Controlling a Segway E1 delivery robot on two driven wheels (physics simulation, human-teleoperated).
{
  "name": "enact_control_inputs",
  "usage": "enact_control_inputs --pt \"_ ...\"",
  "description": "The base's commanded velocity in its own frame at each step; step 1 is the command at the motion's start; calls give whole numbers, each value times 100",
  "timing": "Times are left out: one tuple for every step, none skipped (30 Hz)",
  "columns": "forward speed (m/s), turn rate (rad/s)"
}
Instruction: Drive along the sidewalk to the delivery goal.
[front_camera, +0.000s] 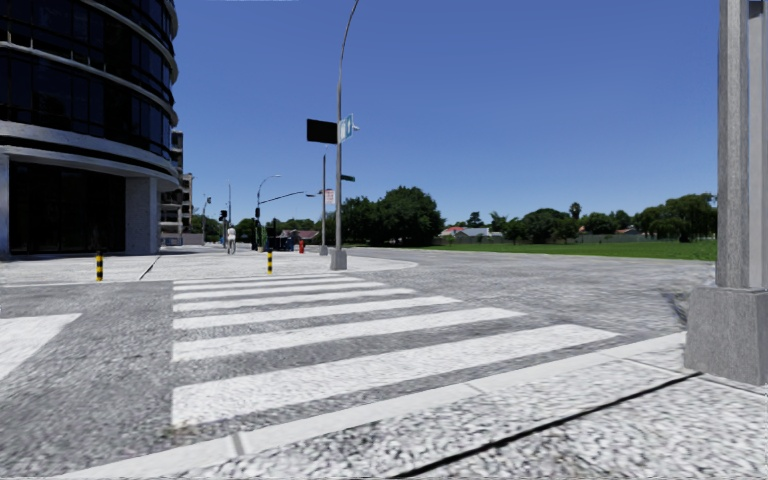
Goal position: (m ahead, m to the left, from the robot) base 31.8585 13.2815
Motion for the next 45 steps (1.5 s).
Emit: enact_control_inputs --pt "200 38" --pt "200 38" --pt "200 38" --pt "200 38" --pt "200 38" --pt "200 38" --pt "200 38" --pt "200 39" --pt "200 39" --pt "195 41" --pt "195 41" --pt "183 43" --pt "176 43" --pt "169 43" --pt "169 43" --pt "167 43" --pt "165 43" --pt "162 43" --pt "159 43" --pt "159 43" --pt "152 43" --pt "149 43" --pt "149 43" --pt "149 43" --pt "149 43" --pt "149 43" --pt "149 43" --pt "149 43" --pt "149 43" --pt "149 43" --pt "149 43" --pt "149 43" --pt "149 43" --pt "149 43" --pt "149 43" --pt "149 43" --pt "149 43" --pt "149 43" --pt "149 43" --pt "149 43" --pt "149 43" --pt "149 43" --pt "150 43" --pt "150 43" --pt "150 43"
